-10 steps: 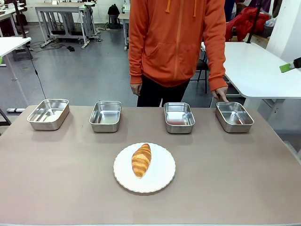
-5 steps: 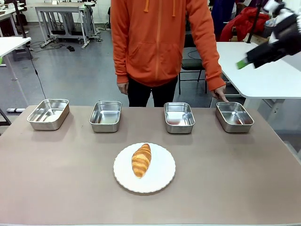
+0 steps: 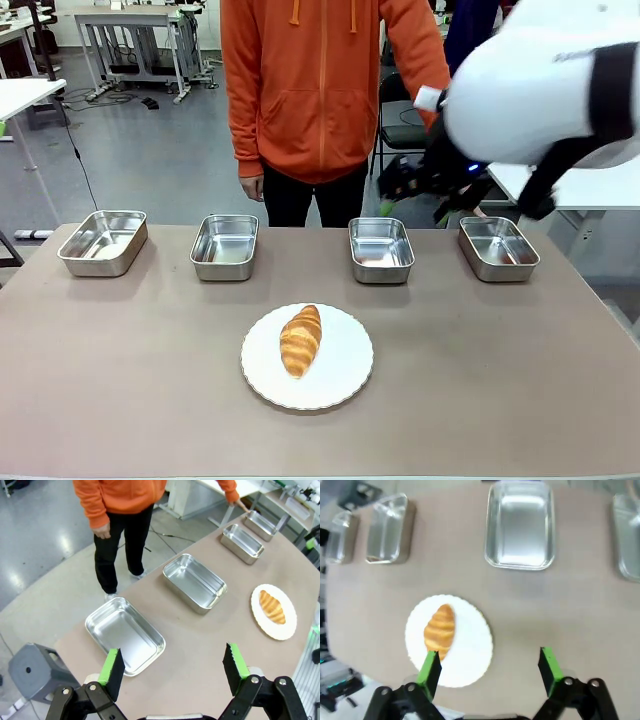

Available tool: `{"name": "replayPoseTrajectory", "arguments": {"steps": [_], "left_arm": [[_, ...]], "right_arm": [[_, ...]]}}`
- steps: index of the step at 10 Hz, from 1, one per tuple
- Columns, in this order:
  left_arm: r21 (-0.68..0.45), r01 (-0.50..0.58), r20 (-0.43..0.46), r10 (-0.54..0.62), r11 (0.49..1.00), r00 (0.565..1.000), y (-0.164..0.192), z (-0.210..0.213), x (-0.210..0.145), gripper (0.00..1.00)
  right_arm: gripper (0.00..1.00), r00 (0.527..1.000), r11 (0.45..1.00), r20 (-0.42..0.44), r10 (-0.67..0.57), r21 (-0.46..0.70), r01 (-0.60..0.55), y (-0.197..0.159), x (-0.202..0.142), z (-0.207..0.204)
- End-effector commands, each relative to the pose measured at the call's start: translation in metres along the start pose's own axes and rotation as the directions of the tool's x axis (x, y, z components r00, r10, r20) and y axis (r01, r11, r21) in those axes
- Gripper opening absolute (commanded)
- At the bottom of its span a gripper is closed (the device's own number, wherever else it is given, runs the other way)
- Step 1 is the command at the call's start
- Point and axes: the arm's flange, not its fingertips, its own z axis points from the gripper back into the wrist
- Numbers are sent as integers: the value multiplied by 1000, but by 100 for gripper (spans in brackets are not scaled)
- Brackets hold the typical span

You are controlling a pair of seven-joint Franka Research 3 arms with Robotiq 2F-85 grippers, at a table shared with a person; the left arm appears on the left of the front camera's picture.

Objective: Place the bread in the container.
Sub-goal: Place the Butter Roll into the Airtight Container indicated by the human.

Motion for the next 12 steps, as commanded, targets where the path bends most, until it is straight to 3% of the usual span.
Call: {"name": "replayPoseTrajectory", "arguments": {"steps": [1,2,3,8,9,12], "left_arm": [[-4,7,15,-7,1000,1000,-1,2,1,100],[-4,7,15,-7,1000,1000,-1,2,1,100],[-4,7,15,-7,1000,1000,-1,2,1,100],[-4,7,15,-7,1000,1000,-1,2,1,100],[-4,7,15,-7,1000,1000,-1,2,1,100],[-4,7,15,-7,1000,1000,-1,2,1,100]], "right_arm": [[100,991,994,-80,-105,10,106,31,0,-10],[100,983,992,-174,-56,100,74,29,-1,-14],[100,997,998,-45,-57,-4,57,19,-9,-12],[100,995,998,-75,-62,10,63,22,-6,-12],[100,990,994,-102,-96,-62,90,53,-9,-27],[100,968,980,-161,-194,-78,183,114,-21,-67]]}}
